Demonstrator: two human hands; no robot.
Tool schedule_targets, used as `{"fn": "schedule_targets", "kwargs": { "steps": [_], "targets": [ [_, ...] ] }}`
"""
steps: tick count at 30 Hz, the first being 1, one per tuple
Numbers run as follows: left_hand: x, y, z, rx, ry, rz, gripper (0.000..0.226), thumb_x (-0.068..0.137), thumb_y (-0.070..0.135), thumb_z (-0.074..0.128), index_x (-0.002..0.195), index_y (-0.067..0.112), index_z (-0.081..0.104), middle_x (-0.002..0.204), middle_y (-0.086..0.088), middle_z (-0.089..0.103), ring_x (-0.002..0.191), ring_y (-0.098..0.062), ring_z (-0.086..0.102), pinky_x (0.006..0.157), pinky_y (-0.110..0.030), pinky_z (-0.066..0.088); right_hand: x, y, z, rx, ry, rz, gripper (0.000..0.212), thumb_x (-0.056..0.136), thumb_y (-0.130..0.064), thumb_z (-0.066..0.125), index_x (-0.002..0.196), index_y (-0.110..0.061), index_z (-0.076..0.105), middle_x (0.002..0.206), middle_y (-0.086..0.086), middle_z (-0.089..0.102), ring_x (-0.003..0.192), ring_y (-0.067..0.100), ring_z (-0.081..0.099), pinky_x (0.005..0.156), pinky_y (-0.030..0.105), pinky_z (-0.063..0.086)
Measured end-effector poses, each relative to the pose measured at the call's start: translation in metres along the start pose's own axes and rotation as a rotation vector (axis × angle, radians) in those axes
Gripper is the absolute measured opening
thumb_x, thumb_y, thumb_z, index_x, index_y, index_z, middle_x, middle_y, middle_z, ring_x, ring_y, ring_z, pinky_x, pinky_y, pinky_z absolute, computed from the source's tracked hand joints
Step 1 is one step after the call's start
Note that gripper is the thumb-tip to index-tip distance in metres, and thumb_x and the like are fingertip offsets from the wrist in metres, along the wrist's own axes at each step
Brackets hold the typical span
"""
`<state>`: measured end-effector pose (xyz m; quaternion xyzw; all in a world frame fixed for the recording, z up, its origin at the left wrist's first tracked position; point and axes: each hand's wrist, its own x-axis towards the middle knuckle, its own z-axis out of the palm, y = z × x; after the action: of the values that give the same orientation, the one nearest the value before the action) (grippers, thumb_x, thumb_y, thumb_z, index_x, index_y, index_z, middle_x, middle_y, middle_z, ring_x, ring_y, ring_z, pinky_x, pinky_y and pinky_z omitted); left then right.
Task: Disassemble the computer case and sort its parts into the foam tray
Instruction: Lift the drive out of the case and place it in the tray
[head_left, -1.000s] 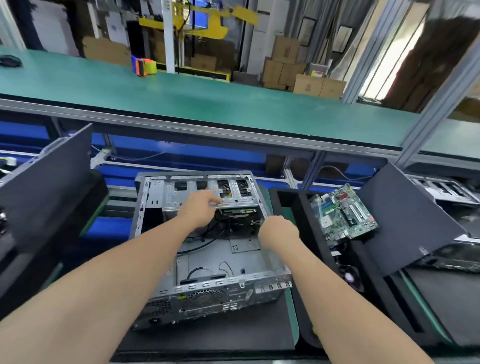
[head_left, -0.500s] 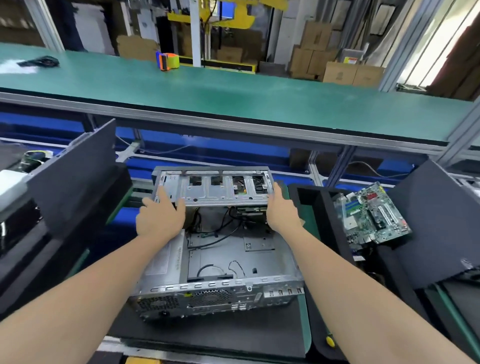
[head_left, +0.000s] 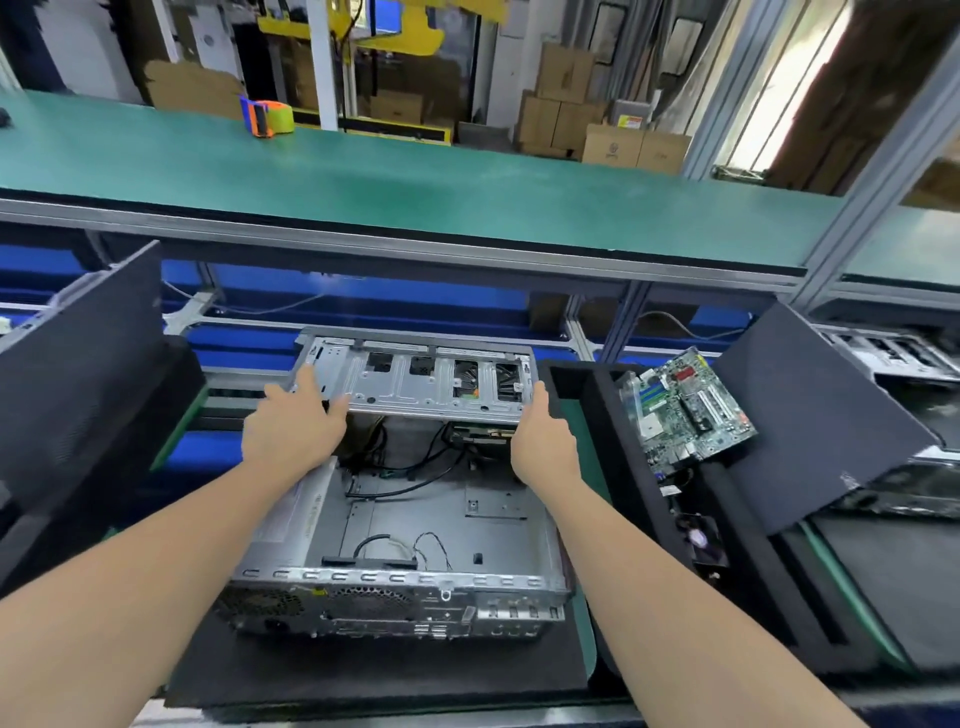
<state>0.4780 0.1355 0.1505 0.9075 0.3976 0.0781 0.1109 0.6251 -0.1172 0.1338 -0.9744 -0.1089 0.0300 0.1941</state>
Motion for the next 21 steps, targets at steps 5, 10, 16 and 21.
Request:
{"fn": "schedule_targets", "kwargs": {
  "steps": [5,10,16,21],
  "targets": [
    [-0.02,0.021,-0.002,-0.067,0.314,0.245,0.038,0.084,0.01,0.066,0.122,0.012,0.061,0.118,-0.015,0.058,0.105,-0.036,0.053,0.089,-0.046,0.044,-0.016,-0.008,-0.016,-0.062,0.205,-0.183,0.044,0.105,-0.013,0.046,0.149,-0.016,0.041,0.141,0.007,0.051,0.118,0.028,0.052,0.09,0.035,0.045],
    [-0.046,0.089,0.014,-0.831,-0.241,-0.025,0.013,0.086,0.011,0.06,0.099,0.011,0.062,0.082,-0.005,0.07,0.074,-0.026,0.07,0.067,-0.033,0.058,-0.049,-0.038,-0.013,0.425,-0.018,-0.18,0.019,0.101,-0.025,0.055,0.085,-0.014,0.059,0.07,0.001,0.061,0.066,0.023,0.058,0.059,0.039,0.05],
    [-0.04,0.124,0.039,-1.347,-0.745,-0.55,0.024,0.096,0.026,0.064,0.109,0.007,0.057,0.097,-0.011,0.065,0.083,-0.021,0.061,0.075,-0.034,0.051,-0.047,-0.033,0.002,1.368,-0.515,0.662,0.028,0.1,-0.035,0.067,0.096,-0.009,0.057,0.103,0.017,0.062,0.095,0.033,0.072,0.076,0.037,0.061],
    [-0.036,0.137,0.061,-1.52,-0.648,-0.506,0.036,0.099,0.029,0.067,0.126,0.005,0.061,0.115,-0.01,0.07,0.099,-0.021,0.065,0.096,-0.037,0.043,-0.035,-0.036,0.007,1.752,-0.448,0.709,0.04,0.098,-0.05,0.064,0.11,-0.012,0.069,0.119,0.01,0.072,0.12,0.022,0.065,0.102,0.032,0.047]
  ]
}}
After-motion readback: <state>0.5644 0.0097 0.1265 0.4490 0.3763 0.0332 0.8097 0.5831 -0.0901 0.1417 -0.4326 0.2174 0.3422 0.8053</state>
